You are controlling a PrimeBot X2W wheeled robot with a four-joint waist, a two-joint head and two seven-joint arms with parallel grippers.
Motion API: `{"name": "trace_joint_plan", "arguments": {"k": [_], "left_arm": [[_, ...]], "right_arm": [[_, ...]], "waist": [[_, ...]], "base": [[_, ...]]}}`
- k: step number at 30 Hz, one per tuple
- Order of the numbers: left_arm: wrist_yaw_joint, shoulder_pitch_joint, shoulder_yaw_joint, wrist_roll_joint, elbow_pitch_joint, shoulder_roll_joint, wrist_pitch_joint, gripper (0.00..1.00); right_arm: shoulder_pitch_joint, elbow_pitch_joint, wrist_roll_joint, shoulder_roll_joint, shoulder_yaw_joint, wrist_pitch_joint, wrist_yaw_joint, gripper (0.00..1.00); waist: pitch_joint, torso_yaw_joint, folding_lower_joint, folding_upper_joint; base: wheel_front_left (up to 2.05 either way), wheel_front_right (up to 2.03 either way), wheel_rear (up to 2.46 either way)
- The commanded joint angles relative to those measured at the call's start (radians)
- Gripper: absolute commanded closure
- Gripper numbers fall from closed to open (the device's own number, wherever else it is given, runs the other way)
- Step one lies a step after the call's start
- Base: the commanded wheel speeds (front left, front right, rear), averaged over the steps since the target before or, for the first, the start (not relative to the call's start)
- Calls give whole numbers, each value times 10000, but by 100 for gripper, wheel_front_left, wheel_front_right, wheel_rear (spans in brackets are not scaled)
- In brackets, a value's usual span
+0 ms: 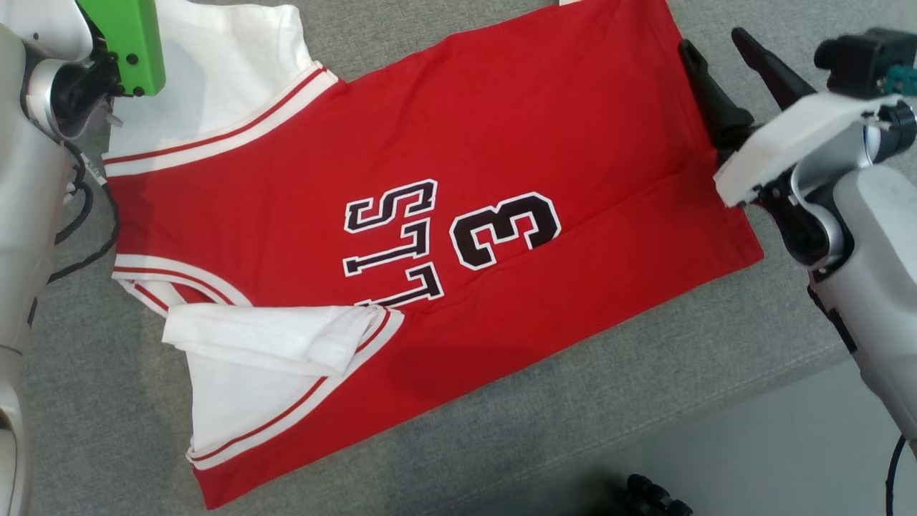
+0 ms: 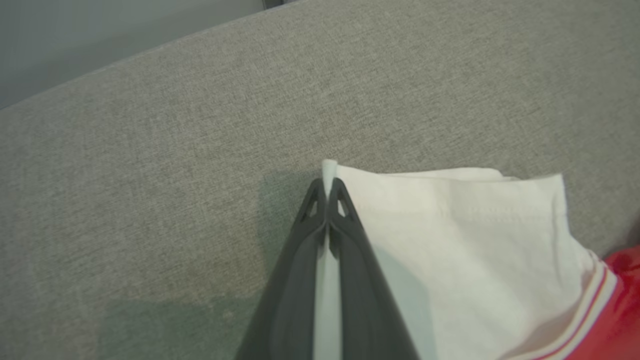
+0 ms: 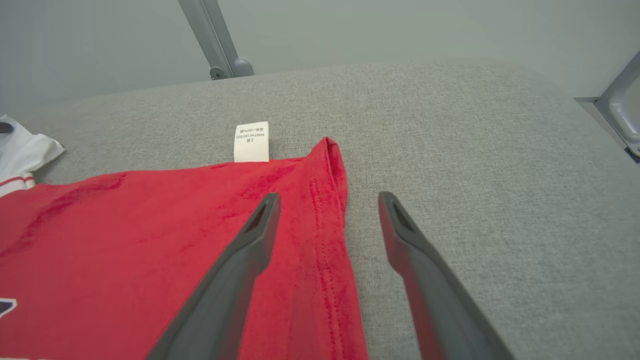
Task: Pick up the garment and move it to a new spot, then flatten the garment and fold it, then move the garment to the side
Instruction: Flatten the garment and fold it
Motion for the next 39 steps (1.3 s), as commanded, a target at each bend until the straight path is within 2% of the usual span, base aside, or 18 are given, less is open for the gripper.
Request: {"name": "trace_joint_plan", "arguments": {"k": [1, 7, 11, 18, 19, 20, 21, 22, 25, 26, 27, 32, 39], "left_arm": [[-57, -211, -38, 36, -1, -34, -84, 100], [-174, -307, -163, -2, -85, -138, -157, 100], [-212, -375, -252, 6, -159, -149, -210, 100], [-271, -469, -400, -27, -314, -240, -233, 100], [-277, -478, -420, -32, -328, -252, -240, 100], [-275, -494, -440, -35, -339, -269, -251, 100], [-281, -507, -457, -43, -351, -290, -252, 100], [-287, -521, -475, -46, -357, -304, -248, 100], [-300, -552, -510, -45, -351, -279, -244, 100], [-300, -552, -510, -45, -351, -279, -244, 100], [-304, -555, -521, -40, -352, -267, -245, 100], [-319, -589, -575, -10, -379, -204, -349, 100], [-354, -867, -583, 226, -596, -105, -1396, 100]], "right_arm": [[-575, 309, -176, 148, 22, 605, -4, 0], [-2310, 1772, -743, 800, 2, 2976, -6, 0], [-3256, 2681, -1268, 1140, -42, 4063, -7, 0], [-4334, 4056, -2135, 1651, -397, 4719, -9, 0], [-4420, 4214, -2204, 1689, -452, 4718, -9, 7], [-4501, 4357, -2265, 1729, -494, 4684, -9, 20], [-4569, 4508, -2315, 1781, -544, 4695, -9, 41], [-4627, 4644, -2355, 1842, -575, 4730, -9, 55], [-4794, 5015, -2523, 1951, -645, 4768, -9, 92], [-4794, 5015, -2523, 1951, -645, 4768, -9, 92], [-4838, 5119, -2573, 1965, -684, 4741, -9, 100], [-5073, 5409, -2838, 1973, -813, 4335, -9, 100], [-5393, 5782, -2875, 1949, -1372, 3292, -9, 100]], "waist": [[7, 66, -1, 0], [37, 270, -1, 0], [95, 370, -1, 0], [250, 509, -1, 0], [271, 530, -1, 0], [289, 551, -1, 0], [303, 570, -1, 0], [317, 587, -1, 0], [351, 615, -1, 0], [351, 615, -1, 0], [359, 621, -1, 0], [385, 640, -1, 0], [411, 742, -1, 0]], "base": [[0, 0, 0], [0, 0, 0], [0, 0, 0], [0, 0, 0], [0, 0, 0], [0, 0, 0], [0, 0, 0], [0, 0, 0], [0, 0, 0], [0, 0, 0], [0, 0, 0], [0, 0, 0], [0, 0, 0]]}}
